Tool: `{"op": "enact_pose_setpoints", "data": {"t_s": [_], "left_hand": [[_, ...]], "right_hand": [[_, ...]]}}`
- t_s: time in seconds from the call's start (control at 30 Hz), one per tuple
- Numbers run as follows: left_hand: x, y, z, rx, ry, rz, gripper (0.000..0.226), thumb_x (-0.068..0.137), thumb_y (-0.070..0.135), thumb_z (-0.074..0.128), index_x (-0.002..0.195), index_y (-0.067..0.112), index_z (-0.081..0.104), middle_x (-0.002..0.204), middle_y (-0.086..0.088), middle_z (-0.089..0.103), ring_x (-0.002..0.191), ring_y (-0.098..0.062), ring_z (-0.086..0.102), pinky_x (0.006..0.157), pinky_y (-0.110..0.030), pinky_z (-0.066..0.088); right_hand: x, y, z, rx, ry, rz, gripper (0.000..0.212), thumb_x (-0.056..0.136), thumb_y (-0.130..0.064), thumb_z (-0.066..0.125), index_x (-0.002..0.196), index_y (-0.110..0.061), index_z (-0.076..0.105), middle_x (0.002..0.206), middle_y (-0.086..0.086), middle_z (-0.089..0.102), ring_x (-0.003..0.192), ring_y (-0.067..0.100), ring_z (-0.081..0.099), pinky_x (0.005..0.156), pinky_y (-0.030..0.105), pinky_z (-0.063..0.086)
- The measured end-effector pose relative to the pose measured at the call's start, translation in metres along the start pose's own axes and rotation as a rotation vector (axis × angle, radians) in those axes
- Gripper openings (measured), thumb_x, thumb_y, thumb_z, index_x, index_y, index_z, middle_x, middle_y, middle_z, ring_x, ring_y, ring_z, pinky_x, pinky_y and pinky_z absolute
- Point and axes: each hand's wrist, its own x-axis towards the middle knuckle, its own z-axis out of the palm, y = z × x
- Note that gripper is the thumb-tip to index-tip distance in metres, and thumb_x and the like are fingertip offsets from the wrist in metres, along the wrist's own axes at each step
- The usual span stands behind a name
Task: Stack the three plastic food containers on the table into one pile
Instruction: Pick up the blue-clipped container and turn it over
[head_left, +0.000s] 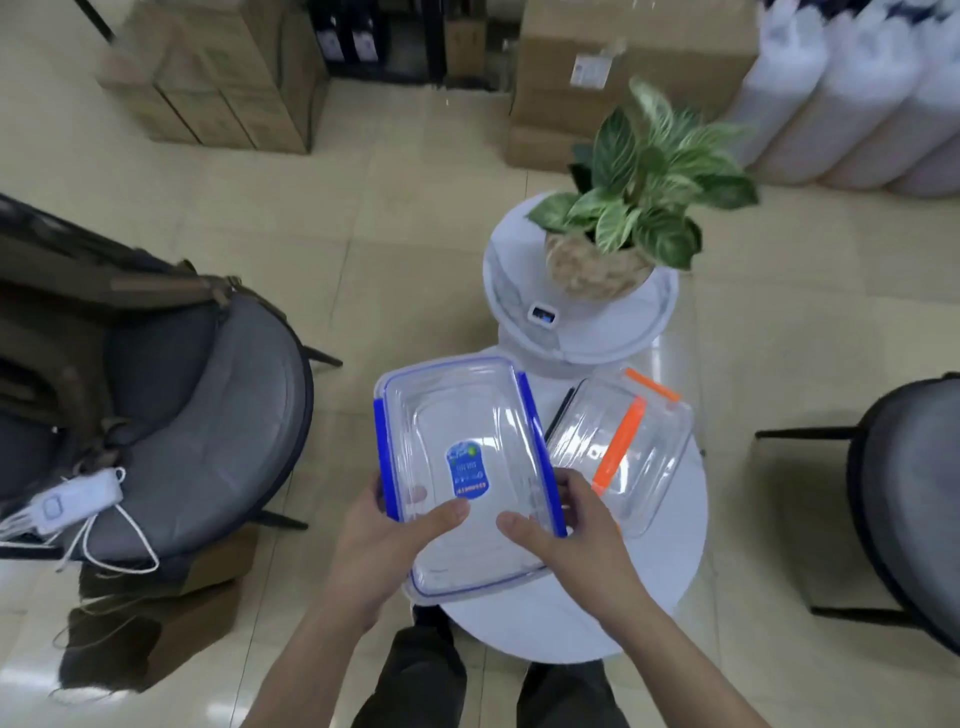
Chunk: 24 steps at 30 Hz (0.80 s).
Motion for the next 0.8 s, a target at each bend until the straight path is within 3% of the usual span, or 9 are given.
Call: {"op": "enact_pose_setpoints", "data": {"t_s": [0.07, 0.17, 0.33, 0.53, 0.6, 0.7, 0.8], "left_hand": [[-0.008, -0.002, 0.002, -0.005, -0.019, -0.017, 0.046, 0.068, 0.008, 0.089, 0.108, 0.02, 0.069, 0.095, -0.001, 0.082, 0.082, -0.017, 0.079, 0.062, -0.028, 0.062], [-0.037, 0.015, 0.02, -0.008, -0.02, -0.022, 0.05, 0.066, 0.01, 0.091, 0.11, 0.018, 0.069, 0.095, -0.002, 0.082, 0.085, -0.021, 0.079, 0.071, -0.038, 0.063], [-0.065, 0.027, 0.047, 0.011, -0.048, 0.007, 0.068, 0.058, 0.025, 0.094, 0.119, 0.016, 0.067, 0.105, -0.005, 0.08, 0.094, -0.025, 0.078, 0.085, -0.048, 0.061], [-0.068, 0.032, 0.06, 0.087, -0.102, 0.04, 0.051, 0.07, 0.02, 0.09, 0.116, 0.018, 0.068, 0.101, -0.003, 0.081, 0.088, -0.02, 0.078, 0.07, -0.034, 0.062], [-0.062, 0.033, 0.06, 0.113, -0.106, 0.019, 0.054, 0.067, 0.026, 0.092, 0.115, 0.018, 0.068, 0.099, -0.002, 0.081, 0.087, -0.02, 0.078, 0.067, -0.031, 0.062], [-0.047, 0.04, 0.05, 0.189, -0.157, 0.013, 0.074, 0.052, 0.046, 0.095, 0.116, 0.02, 0.066, 0.105, 0.0, 0.079, 0.092, -0.02, 0.077, 0.08, -0.041, 0.063], [-0.038, 0.046, 0.048, 0.204, -0.183, 0.035, 0.065, 0.06, 0.041, 0.094, 0.115, 0.022, 0.065, 0.107, 0.0, 0.078, 0.094, -0.02, 0.076, 0.079, -0.04, 0.063]], "right_hand": [[-0.004, 0.002, 0.0, 0.054, -0.029, 0.026, 0.053, 0.074, -0.032, 0.088, 0.117, -0.03, 0.058, 0.114, -0.007, 0.069, 0.096, 0.007, 0.07, 0.067, 0.016, 0.056], [-0.029, -0.01, -0.024, 0.147, -0.054, 0.025, 0.054, 0.076, -0.025, 0.087, 0.121, -0.029, 0.057, 0.116, -0.004, 0.068, 0.102, 0.015, 0.071, 0.066, 0.018, 0.056], [-0.05, -0.015, -0.053, 0.201, -0.051, -0.018, 0.053, 0.079, -0.023, 0.084, 0.123, -0.027, 0.056, 0.115, -0.005, 0.07, 0.094, 0.003, 0.072, 0.067, 0.02, 0.058], [-0.06, -0.02, -0.066, 0.247, 0.004, -0.026, 0.048, 0.081, -0.024, 0.082, 0.121, -0.03, 0.056, 0.113, -0.008, 0.071, 0.096, -0.002, 0.07, 0.068, 0.02, 0.058], [-0.058, -0.018, -0.067, 0.233, 0.012, -0.017, 0.046, 0.08, -0.028, 0.082, 0.118, -0.034, 0.057, 0.112, -0.009, 0.072, 0.098, 0.0, 0.071, 0.072, 0.023, 0.06], [-0.062, -0.02, -0.06, 0.253, 0.079, 0.008, 0.05, 0.081, -0.031, 0.082, 0.124, -0.031, 0.057, 0.116, -0.008, 0.072, 0.099, 0.005, 0.072, 0.071, 0.022, 0.06], [-0.064, -0.025, -0.056, 0.265, 0.12, 0.002, 0.053, 0.083, -0.029, 0.08, 0.129, -0.028, 0.054, 0.12, -0.007, 0.069, 0.105, 0.009, 0.07, 0.068, 0.019, 0.058]]}}
